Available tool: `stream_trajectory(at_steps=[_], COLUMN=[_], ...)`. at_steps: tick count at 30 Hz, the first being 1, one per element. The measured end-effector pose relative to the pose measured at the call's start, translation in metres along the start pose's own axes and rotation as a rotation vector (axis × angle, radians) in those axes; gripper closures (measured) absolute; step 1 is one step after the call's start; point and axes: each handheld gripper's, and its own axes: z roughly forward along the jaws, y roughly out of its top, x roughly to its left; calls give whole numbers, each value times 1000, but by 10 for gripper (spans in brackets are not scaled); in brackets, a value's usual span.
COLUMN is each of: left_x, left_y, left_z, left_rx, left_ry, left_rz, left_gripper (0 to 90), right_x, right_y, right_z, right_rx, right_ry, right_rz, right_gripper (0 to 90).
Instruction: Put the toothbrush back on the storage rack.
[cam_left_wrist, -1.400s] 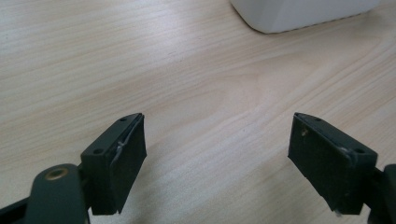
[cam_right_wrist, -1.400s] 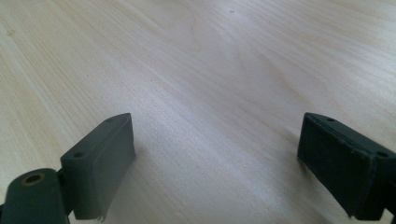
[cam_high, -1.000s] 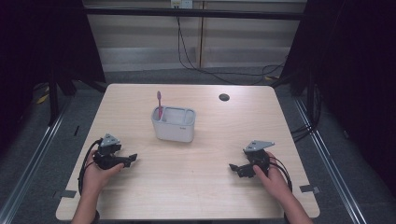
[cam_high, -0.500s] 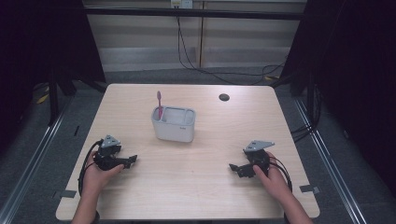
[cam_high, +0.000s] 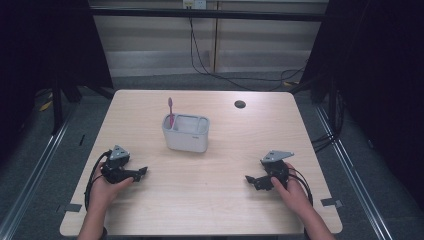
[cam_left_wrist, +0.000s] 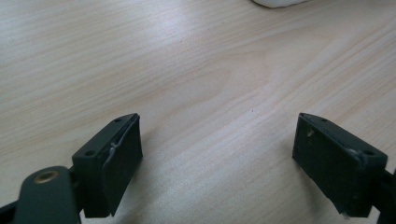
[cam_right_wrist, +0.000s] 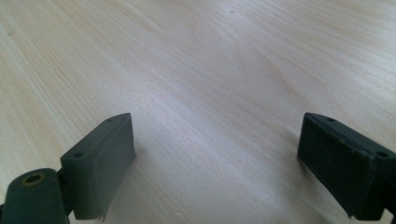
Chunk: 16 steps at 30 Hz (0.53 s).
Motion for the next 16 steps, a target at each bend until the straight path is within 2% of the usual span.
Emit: stream_trajectory(at_steps=[16], left_x=[-1], left_y=[0], left_z=[0], left_rx=[6], left_ry=[5], left_rz=[0], left_gripper=[148], right_x=[0], right_y=[0], right_z=[0], right_rx=[0], right_ry=[0], right_rz=[0], right_gripper=[105])
